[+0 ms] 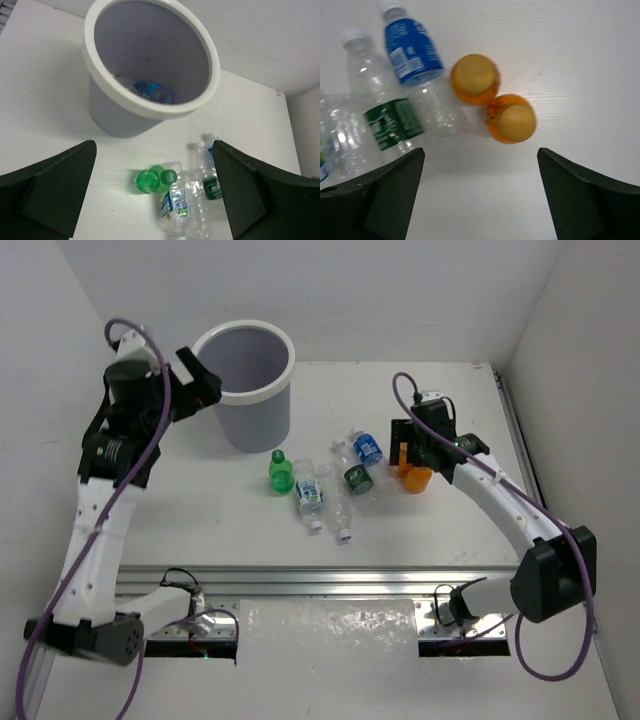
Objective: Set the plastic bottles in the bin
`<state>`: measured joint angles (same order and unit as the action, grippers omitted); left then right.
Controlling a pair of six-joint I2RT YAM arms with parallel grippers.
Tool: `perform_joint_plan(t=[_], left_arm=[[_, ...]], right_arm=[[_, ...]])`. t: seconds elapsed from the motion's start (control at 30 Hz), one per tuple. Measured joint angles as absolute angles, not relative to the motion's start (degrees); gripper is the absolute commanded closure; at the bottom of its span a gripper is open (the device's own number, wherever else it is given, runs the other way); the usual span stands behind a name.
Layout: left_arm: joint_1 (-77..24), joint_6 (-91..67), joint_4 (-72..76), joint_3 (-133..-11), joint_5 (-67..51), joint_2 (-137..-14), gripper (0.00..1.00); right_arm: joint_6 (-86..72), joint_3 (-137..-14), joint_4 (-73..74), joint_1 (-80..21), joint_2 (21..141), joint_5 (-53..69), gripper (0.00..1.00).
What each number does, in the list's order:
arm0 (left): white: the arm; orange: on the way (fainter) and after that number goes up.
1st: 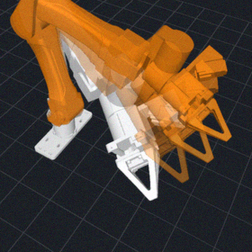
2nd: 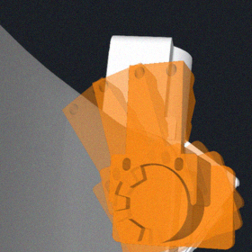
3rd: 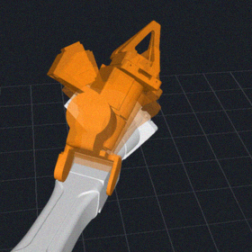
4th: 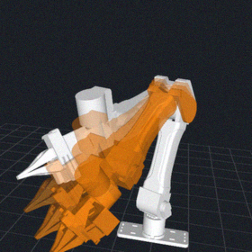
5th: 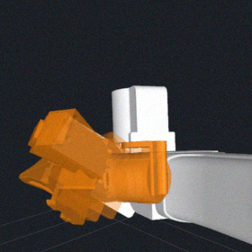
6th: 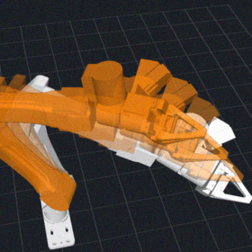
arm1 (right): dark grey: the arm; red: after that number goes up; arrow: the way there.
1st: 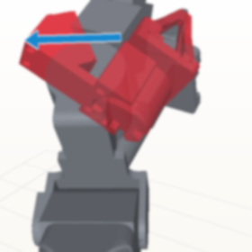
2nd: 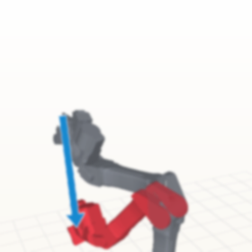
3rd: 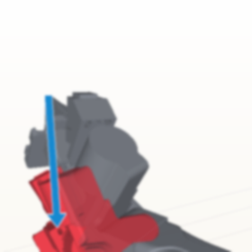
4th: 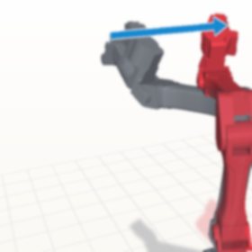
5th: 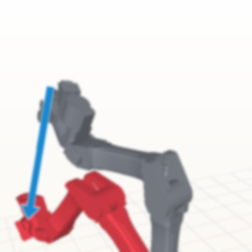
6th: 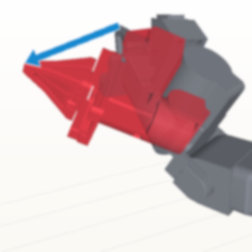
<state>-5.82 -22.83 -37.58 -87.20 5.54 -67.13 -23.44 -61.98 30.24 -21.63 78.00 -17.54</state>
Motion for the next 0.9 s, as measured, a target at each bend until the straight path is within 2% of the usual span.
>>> perform_joint_plan(t=[0.07, 0.17, 0.2, 0.3, 0.4, 0.63, 0.67, 0.77, 0.9], left_arm=[[-5.82, -22.28, -36.45, -81.08, 4.54, -62.94, 0.01], [-5.82, -20.73, -35.66, -74.83, 4.19, -59.75, 0.02], [-5.82, -20.21, -35.55, -73.38, 4.21, -59.72, 0.02], [-5.82, -19.38, -34.61, -70.17, 3.7, -60.86, 0.02], [-5.82, -19.05, -34.65, -66.92, 2.76, -62.3, 0.01], [-5.82, -18.26, -33.06, -65.12, 1.37, -61.78, 0.02], [-5.82, -18.24, -32.91, -64.99, 1.23, -61.65, 0.02], [-5.82, -18.2, -32.58, -64.82, 0.08, -61.54, 0.02], [-5.89, -17.89, -32.42, -64.82, -1.98, -61.56, 0.02]], right_arm=[[-22.5, -62.46, 30.13, -18.46, 79.61, -17.02, 0.09], [-21.1, -63.2, 30.37, -15.53, 83.05, -15.2, 0.19], [-20.84, -63.35, 30.33, -14.94, 84.23, -14.66, 0.27], [-20.12, -63.33, 30.02, -13.65, 87.59, -13.26, 0.3], [-19.31, -61.98, 28.29, -12.93, 89.47, -13.15, 0.38], [-17.56, -59.24, 24.95, -11.51, 89.69, -13.43, 0.66], [-17.47, -59.24, 24.6, -11.31, 89.69, -13.43, 0.76], [-16.93, -59.07, 24.49, -11.22, 89.56, -13.39, 0.81], [-17.17, -57.6, 26.48, -11.11, 85.73, -13.39, 0.82]])
